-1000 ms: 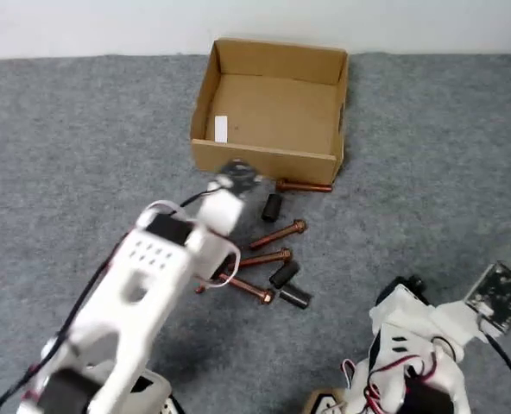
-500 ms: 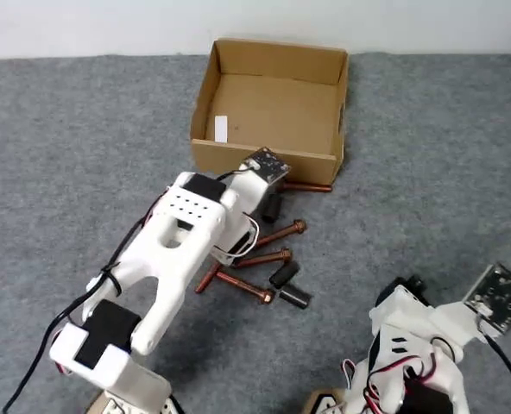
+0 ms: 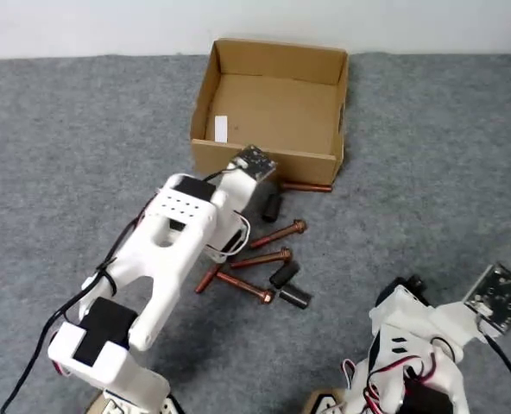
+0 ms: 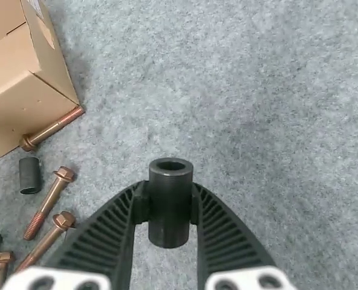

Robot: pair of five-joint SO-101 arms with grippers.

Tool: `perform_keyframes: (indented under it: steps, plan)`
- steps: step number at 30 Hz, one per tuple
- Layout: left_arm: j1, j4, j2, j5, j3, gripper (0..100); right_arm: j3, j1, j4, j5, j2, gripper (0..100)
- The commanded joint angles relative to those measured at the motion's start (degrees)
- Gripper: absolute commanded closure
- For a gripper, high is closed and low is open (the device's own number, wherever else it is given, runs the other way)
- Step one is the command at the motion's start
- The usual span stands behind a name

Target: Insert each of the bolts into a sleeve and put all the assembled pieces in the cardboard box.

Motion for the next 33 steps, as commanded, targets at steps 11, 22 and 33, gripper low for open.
perform_keyframes:
  steps: [11,22,33]
  plan:
    - [0.00,1.93,16.18,4.48,-11.21,89,-0.35,0.57,-1.19,0.62,-0.13,99.1]
    - [-0.18,8.62,7.91,4.75,-12.00,99,-0.35,0.31,-1.19,0.62,-0.22,99.1]
    - [0.00,2.64,-36.92,5.10,13.49,99,-0.35,-1.36,-1.19,0.62,-2.07,99.1]
